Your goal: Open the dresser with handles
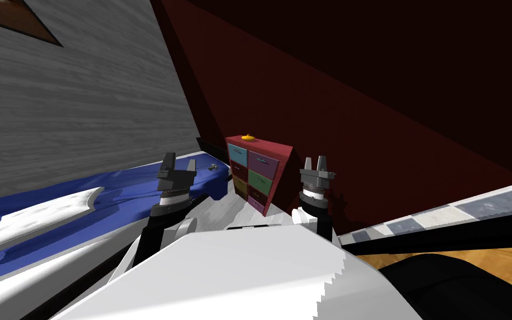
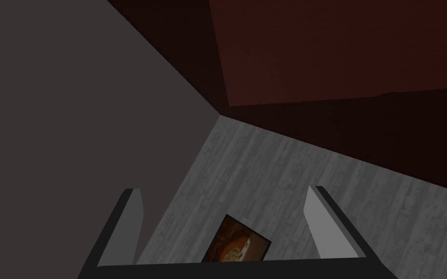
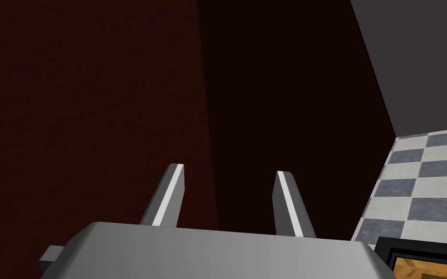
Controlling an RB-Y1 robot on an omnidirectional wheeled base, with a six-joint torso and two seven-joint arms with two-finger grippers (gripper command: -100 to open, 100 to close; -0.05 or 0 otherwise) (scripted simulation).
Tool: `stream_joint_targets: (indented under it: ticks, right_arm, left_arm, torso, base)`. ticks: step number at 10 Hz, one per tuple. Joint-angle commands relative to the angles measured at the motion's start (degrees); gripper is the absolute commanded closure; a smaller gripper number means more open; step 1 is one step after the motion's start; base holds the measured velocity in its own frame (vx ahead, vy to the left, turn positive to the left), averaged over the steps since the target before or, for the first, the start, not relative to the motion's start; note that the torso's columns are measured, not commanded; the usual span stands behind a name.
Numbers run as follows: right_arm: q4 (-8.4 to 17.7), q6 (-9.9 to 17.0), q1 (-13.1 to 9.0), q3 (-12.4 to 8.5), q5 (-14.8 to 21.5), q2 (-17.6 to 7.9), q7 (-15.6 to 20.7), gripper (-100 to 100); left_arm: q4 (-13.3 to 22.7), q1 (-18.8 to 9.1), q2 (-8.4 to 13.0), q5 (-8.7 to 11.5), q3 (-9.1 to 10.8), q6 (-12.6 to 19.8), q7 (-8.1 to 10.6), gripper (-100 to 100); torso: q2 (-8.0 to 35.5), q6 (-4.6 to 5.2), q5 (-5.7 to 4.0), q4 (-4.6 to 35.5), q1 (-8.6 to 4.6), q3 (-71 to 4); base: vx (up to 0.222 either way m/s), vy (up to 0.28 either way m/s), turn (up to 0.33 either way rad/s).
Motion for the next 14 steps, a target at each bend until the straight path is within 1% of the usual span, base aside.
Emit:
stream_joint_targets:
  ticks: [1,2,3,4,6,9,14]
  right_arm:
    - [0.0,0.0,0.0,0.0,0.0,0.0,0.0,0]
    - [0.0,0.0,0.0,0.0,0.0,0.0,0.0,0]
    - [0.0,0.0,0.0,0.0,0.0,0.0,0.0,0]
    - [0.0,0.0,0.0,0.0,0.0,0.0,0.0,0]
    - [0.0,0.0,0.0,0.0,0.0,0.0,0.0,0]
    - [0.0,0.0,0.0,0.0,0.0,0.0,0.0,0]
    - [0.0,0.0,0.0,0.0,0.0,0.0,0.0,0]
  left_arm:
    - [0.0,0.0,0.0,0.0,0.0,0.0,0.0,0]
    - [0.9,-0.2,1.9,-0.1,-0.24,0.0,-0.08,-100]
    - [1.4,-0.4,2.7,-0.2,-0.4,0.0,-0.13,-100]
    - [2.9,-0.7,4.1,-0.4,-0.82,-0.1,-0.26,-100]
    - [4.8,-1.2,5.0,-0.7,-1.34,-0.1,-0.43,-100]
    - [8.1,-2.1,5.8,-1.2,-2.29,-0.2,-0.74,-100]
    - [14.7,-3.8,6.4,-2.1,-4.16,-0.4,-1.35,-100]
  torso:
    - [4.2,0.0,0.0,4.2,0.0,-8.5]
    - [8.5,0.0,0.0,8.5,0.0,-16.9]
    - [10.4,0.01,0.0,10.3,-0.02,-20.9]
    - [10.9,0.0,-0.01,10.9,-0.04,-22.0]
    - [11.1,0.0,-0.02,11.1,-0.06,-22.3]
    - [11.1,0.0,0.0,11.1,0.0,-22.3]
    - [11.1,0.0,-0.01,11.1,-0.02,-22.3]
  base:
    - [0.0,0.0,0.0]
    - [0.006,-0.01,-0.032]
    - [0.008,-0.019,-0.044]
    - [0.012,-0.033,-0.062]
    - [0.014,-0.037,-0.063]
    - [0.019,-0.035,-0.059]
    - [0.02,-0.044,-0.07]
